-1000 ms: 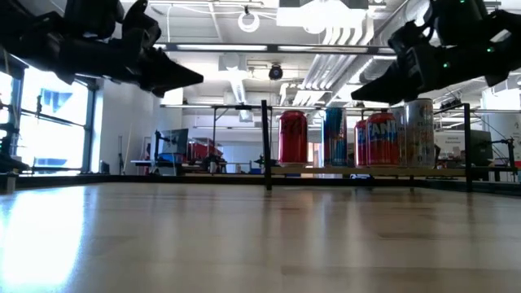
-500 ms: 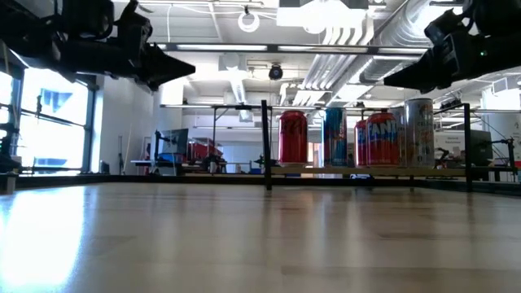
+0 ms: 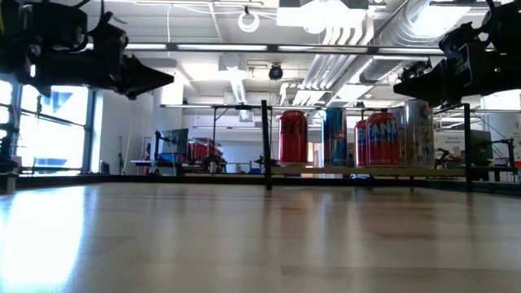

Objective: Place canned beverage on shelf
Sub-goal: Return to Home Position

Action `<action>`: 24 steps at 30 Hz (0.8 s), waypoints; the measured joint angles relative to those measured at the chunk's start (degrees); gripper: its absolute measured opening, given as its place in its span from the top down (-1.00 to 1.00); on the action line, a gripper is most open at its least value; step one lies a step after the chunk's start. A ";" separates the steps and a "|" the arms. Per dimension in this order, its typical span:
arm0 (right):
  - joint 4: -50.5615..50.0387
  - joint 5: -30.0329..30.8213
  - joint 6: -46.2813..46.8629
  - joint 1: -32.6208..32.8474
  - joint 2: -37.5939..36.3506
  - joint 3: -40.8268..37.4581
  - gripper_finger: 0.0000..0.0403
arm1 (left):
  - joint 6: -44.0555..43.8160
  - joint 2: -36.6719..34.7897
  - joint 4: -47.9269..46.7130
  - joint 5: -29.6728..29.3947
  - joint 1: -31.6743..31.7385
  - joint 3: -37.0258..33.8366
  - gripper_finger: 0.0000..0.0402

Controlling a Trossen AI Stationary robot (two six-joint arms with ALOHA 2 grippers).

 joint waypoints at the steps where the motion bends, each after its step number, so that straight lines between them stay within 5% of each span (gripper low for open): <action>1: -0.34 -0.38 0.33 -0.24 -1.06 -0.41 1.00 | -0.02 -1.39 -0.66 0.00 0.36 -0.64 1.00; 6: -1.49 -2.22 0.56 -0.96 -5.79 -1.32 1.00 | 0.02 -8.82 -4.70 0.00 1.91 -3.20 1.00; 24: -1.93 -2.92 2.35 -1.69 -5.71 -1.19 1.00 | 2.96 -37.51 -35.79 0.02 3.48 -3.96 1.00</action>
